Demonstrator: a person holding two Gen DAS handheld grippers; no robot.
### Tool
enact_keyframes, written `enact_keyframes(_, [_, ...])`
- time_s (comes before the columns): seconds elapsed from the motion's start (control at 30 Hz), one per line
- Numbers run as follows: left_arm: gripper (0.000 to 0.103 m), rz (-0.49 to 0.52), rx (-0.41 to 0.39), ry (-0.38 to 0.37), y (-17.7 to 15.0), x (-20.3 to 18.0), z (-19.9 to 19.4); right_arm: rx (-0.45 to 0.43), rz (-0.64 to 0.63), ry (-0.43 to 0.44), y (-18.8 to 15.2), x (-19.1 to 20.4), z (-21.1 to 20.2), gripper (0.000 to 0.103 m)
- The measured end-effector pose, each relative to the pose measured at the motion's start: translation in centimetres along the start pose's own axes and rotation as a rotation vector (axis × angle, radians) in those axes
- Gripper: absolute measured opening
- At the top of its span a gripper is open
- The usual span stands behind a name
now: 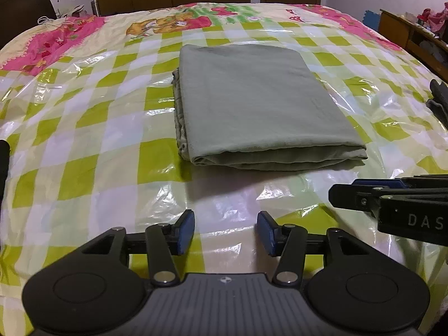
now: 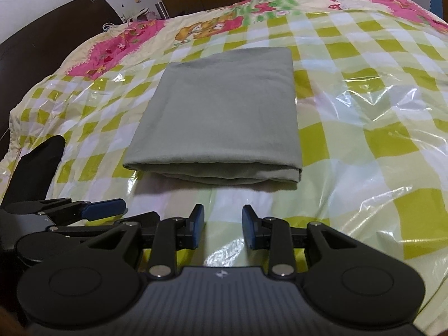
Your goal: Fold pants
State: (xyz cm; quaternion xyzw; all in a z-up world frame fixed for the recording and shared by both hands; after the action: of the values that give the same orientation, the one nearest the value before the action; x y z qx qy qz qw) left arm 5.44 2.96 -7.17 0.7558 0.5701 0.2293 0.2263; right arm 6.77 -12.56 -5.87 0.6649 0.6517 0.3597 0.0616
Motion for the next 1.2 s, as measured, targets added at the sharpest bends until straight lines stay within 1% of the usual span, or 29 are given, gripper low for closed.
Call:
enact_keyframes(0.13, [0.064,-0.008,-0.003,0.012,-0.2,0.2,-0.3,-0.001,0.003,0.002,-0.3,-0.1,-0.3,0.031])
enact_keyframes(0.2, [0.068,-0.011,-0.005,0.019,-0.4,0.3,-0.5,-0.001,0.002,-0.001,-0.5,-0.2,-0.5,0.032])
enact_keyframes(0.33, [0.071,-0.008,-0.015,0.027,-0.6,0.2,-0.9,-0.002,-0.001,-0.005,-0.8,-0.1,-0.7,0.032])
enact_keyframes(0.47, [0.077,-0.014,-0.027,0.038,-0.6,0.2,-1.4,0.0,-0.012,-0.013,-1.1,-0.1,-0.9,0.032])
enact_keyframes(0.63, [0.079,-0.01,-0.036,0.047,-0.6,0.1,-1.8,0.001,-0.022,-0.01,-1.5,0.2,-1.0,0.032])
enact_keyframes(0.77, [0.081,-0.023,-0.039,0.039,-0.7,0.0,-2.1,0.001,-0.044,-0.014,-1.9,0.6,-1.2,0.032])
enact_keyframes(0.83, [0.083,-0.023,-0.039,0.046,-0.8,0.0,-2.3,-0.001,-0.052,-0.018,-2.0,0.7,-1.2,0.033])
enact_keyframes(0.9, [0.088,-0.012,-0.04,0.067,-0.8,-0.1,-2.5,-0.002,-0.056,-0.019,-2.1,0.8,-1.3,0.034])
enact_keyframes(1.03, [0.09,0.002,-0.051,0.092,-0.8,-0.1,-2.9,-0.003,-0.059,-0.019,-2.2,0.9,-1.4,0.035])
enact_keyframes(1.2, [0.093,-0.026,-0.049,0.084,-0.9,0.1,-3.1,-0.009,-0.058,-0.023,-2.2,0.9,-1.6,0.035])
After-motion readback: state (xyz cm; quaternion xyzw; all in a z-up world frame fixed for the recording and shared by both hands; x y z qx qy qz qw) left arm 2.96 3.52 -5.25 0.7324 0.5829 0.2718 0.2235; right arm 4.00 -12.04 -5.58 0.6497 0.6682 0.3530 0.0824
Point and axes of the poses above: each gripper's, at about its wrist camera, not at the fingertips, and z roughly the way its jaws point, x to its left, y to its top, the point moved 8 cm from there along z, roughly the way its jaws point, and after that the axes turned 7 degrees about z, right-handed, at the moved point
